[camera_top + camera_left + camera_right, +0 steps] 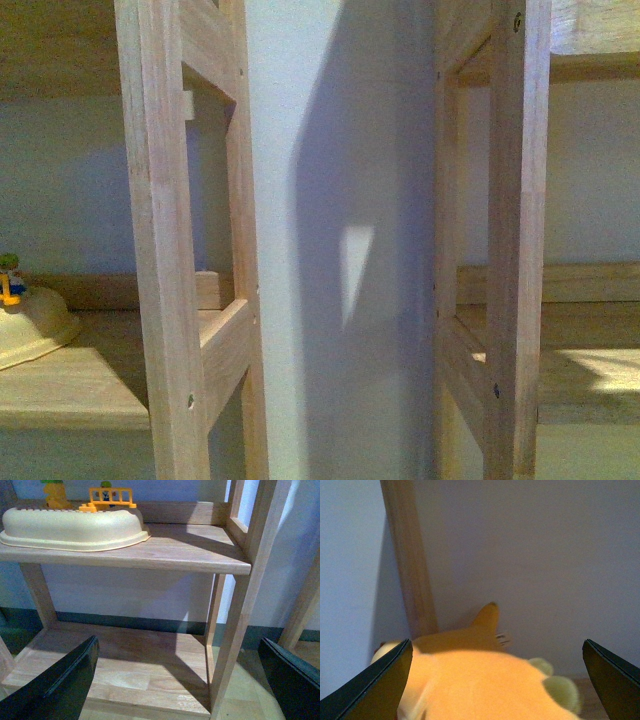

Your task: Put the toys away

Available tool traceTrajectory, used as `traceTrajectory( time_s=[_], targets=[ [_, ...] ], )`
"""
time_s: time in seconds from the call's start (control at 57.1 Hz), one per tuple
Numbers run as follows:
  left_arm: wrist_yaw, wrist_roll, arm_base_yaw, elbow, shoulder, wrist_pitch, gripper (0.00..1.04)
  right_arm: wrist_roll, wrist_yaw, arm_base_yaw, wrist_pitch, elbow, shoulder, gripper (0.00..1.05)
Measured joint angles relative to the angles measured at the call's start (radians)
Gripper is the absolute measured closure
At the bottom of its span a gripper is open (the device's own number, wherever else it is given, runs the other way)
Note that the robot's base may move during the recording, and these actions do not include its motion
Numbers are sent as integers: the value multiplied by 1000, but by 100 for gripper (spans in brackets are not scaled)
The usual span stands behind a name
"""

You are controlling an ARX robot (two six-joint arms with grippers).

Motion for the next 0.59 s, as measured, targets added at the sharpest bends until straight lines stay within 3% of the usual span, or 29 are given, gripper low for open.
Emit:
traceTrajectory(
  time_s=[0.263, 0.595],
  targets=[
    [0, 0, 0, 0, 0, 0, 6, -98, 130, 8, 38, -133, -159, 2],
    [0, 0, 0, 0, 0, 0, 6, -122, 141, -40, 63, -406, -456, 2]
  ],
)
